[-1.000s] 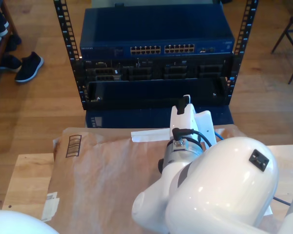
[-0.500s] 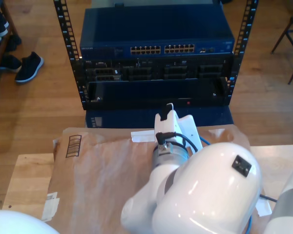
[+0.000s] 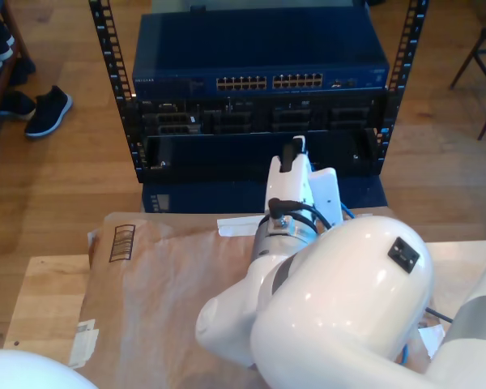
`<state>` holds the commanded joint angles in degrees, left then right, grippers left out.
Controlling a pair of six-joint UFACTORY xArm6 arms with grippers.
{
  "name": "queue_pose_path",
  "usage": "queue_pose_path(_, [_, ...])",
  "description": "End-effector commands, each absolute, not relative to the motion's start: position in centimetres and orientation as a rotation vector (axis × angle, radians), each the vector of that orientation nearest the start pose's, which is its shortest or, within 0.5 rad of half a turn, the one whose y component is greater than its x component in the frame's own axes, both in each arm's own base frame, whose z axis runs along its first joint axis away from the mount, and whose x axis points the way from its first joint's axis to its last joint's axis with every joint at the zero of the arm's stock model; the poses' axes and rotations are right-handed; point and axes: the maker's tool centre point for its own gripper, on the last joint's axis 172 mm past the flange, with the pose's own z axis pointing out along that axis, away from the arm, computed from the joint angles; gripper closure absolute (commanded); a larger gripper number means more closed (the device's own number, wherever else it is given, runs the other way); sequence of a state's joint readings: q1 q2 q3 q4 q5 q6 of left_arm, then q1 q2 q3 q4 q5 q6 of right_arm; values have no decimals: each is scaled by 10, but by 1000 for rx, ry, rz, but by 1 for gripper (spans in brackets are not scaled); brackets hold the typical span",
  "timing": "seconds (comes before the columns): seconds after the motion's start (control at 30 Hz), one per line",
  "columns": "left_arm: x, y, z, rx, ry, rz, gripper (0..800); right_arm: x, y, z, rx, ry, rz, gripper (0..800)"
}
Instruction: Grab the cable and plug it in
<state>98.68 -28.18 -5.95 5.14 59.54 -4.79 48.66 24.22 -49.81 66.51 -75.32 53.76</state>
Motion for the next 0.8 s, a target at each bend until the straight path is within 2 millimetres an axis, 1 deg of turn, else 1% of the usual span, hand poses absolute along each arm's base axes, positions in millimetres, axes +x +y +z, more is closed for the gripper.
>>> queue_pose_path(0.07, [-36,119,28,1815,2158,-503,0,512,182,287,-1287,1360,-1526,800])
queue_pose_path(0.27, [-36,119,28,1815,2158,-503,0,515,179,290,-1251,1372,-1518,799])
queue_pose_path(0.37, [-36,119,28,1815,2158,-503,0,524,175,289,-1189,1404,-1495,798])
queue_pose_path(0.47, [-36,119,28,1815,2158,-503,0,530,181,285,-1206,1370,-1495,800])
queue_pose_path(0.53, [-36,119,28,1815,2158,-503,0,539,179,289,-1203,1343,-1495,800])
queue_pose_path(0.67, [-36,119,28,1815,2158,-503,0,562,167,313,-1094,1370,-1476,800])
queue_pose_path(0.7, [-36,119,28,1817,2156,-503,0,566,165,315,-1078,1376,-1472,800])
queue_pose_path(0.73, [-36,119,28,1815,2158,-503,0,569,161,312,-1072,1384,-1465,800])
queue_pose_path(0.8, [-36,119,28,1815,2158,-503,0,577,166,304,-1106,1383,-1410,800])
